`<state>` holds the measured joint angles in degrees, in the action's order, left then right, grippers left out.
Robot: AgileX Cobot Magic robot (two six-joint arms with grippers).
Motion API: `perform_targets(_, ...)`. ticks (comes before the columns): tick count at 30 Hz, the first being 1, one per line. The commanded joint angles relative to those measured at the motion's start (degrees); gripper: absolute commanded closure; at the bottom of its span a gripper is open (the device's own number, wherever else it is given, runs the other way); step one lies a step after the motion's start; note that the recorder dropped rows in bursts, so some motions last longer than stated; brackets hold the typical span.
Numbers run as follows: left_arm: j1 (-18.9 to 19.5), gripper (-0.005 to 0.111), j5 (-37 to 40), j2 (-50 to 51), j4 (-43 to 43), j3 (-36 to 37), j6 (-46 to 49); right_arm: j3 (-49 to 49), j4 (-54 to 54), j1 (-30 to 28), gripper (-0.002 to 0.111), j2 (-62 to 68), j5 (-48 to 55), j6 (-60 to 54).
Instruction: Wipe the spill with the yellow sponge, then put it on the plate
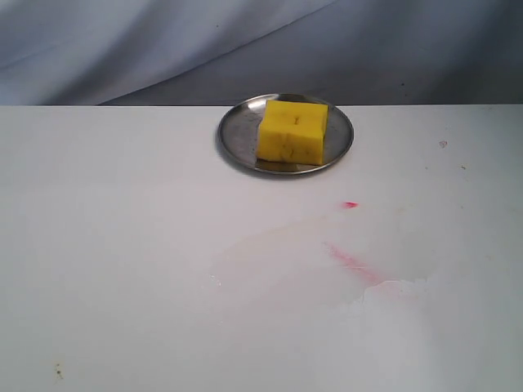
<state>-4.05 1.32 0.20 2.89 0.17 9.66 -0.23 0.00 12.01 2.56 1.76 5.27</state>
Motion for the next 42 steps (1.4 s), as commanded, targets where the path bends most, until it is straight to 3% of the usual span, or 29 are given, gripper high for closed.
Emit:
perform_targets(1, 0.1, 0.107, -0.2, -0.2, -0.5, -0.2, -0.5, 0.2, -2.4, -0.9, 0.108, -2.6, 2.1, 0.0)
perform_targets(14, 0.1, 0.107, -0.1, -0.2, -0.5, -0.2, -0.5, 0.2, 0.7, -2.9, 0.108, -2.6, 3.3, -6.1)
perform_targets(42, 0.1, 0.107, -0.1, -0.2, -0.5, -0.2, -0.5, 0.2, 0.7, -2.9, 0.108, -2.6, 3.5, -6.1)
